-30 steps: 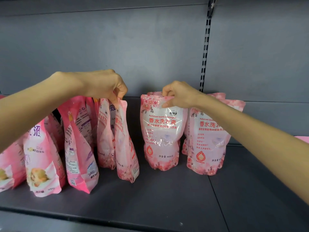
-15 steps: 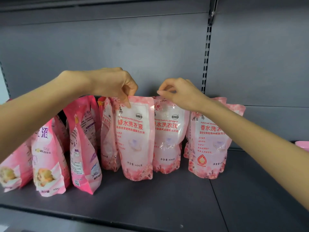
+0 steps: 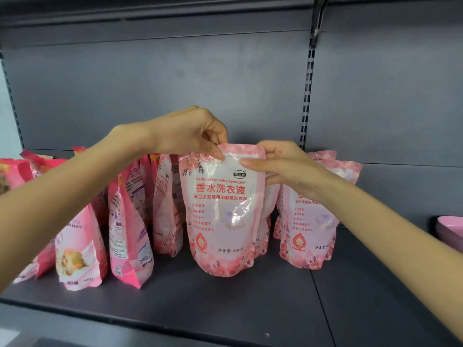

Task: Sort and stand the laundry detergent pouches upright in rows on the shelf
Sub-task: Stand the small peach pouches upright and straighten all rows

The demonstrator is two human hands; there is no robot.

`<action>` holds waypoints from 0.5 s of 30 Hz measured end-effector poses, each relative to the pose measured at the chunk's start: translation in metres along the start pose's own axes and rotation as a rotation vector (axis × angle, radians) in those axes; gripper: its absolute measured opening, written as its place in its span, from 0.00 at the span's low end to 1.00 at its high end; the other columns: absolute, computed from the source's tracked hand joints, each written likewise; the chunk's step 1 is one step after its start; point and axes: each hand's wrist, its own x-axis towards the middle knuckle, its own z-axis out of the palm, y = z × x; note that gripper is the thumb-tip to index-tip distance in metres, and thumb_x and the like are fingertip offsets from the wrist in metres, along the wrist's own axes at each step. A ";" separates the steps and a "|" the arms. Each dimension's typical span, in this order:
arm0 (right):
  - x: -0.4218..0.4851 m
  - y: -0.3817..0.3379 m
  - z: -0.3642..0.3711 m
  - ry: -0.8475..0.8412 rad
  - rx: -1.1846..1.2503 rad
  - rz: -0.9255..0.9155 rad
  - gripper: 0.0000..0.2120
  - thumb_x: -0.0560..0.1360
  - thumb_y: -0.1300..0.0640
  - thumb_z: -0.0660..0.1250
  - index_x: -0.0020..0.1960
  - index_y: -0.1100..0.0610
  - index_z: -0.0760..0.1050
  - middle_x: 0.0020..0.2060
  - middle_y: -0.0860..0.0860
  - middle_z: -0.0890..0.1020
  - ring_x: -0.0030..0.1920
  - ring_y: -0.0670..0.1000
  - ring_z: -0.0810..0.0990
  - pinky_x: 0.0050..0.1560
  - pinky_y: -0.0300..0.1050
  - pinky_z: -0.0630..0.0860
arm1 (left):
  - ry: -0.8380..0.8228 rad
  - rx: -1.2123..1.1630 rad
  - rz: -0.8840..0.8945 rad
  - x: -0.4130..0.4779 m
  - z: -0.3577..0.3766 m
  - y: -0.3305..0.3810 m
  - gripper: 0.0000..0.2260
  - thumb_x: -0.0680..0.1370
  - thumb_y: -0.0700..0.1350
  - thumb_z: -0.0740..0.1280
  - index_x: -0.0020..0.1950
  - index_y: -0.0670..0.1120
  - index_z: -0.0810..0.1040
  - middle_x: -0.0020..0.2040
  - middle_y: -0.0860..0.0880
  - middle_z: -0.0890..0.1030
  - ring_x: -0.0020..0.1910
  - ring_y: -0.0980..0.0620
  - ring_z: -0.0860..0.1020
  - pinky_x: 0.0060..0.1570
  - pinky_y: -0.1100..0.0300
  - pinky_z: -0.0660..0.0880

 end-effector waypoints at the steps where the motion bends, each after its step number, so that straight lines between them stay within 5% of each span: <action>1: -0.002 0.002 -0.001 0.013 0.027 -0.005 0.11 0.71 0.59 0.72 0.31 0.48 0.79 0.40 0.51 0.85 0.44 0.50 0.84 0.43 0.43 0.81 | 0.013 -0.012 0.000 0.000 0.002 0.002 0.04 0.71 0.46 0.73 0.44 0.49 0.82 0.38 0.56 0.83 0.35 0.62 0.78 0.46 0.57 0.76; 4: -0.005 0.008 -0.003 0.054 0.040 -0.025 0.18 0.71 0.61 0.72 0.25 0.48 0.76 0.34 0.48 0.84 0.39 0.47 0.84 0.34 0.37 0.78 | 0.029 -0.036 0.005 0.000 0.008 0.008 0.05 0.71 0.45 0.73 0.45 0.47 0.82 0.38 0.54 0.84 0.34 0.61 0.78 0.40 0.65 0.74; 9: -0.014 0.010 -0.004 0.119 0.035 -0.060 0.05 0.70 0.63 0.72 0.38 0.58 0.77 0.38 0.53 0.84 0.38 0.48 0.84 0.33 0.38 0.78 | 0.059 -0.031 0.015 0.000 0.019 0.009 0.06 0.71 0.46 0.73 0.45 0.46 0.82 0.39 0.51 0.83 0.35 0.60 0.78 0.37 0.69 0.73; 12: -0.017 0.010 -0.004 0.153 0.007 -0.070 0.08 0.70 0.64 0.72 0.43 0.67 0.75 0.41 0.58 0.84 0.38 0.49 0.84 0.34 0.39 0.80 | 0.083 -0.017 0.024 0.002 0.023 0.009 0.06 0.71 0.46 0.73 0.45 0.47 0.82 0.39 0.53 0.83 0.34 0.66 0.76 0.36 0.75 0.70; 15: -0.021 0.009 -0.002 0.156 0.018 -0.066 0.06 0.71 0.63 0.72 0.38 0.62 0.75 0.37 0.55 0.84 0.36 0.48 0.84 0.35 0.41 0.81 | 0.098 -0.009 0.026 0.005 0.023 0.009 0.05 0.70 0.46 0.74 0.44 0.46 0.82 0.38 0.53 0.82 0.33 0.68 0.76 0.36 0.75 0.70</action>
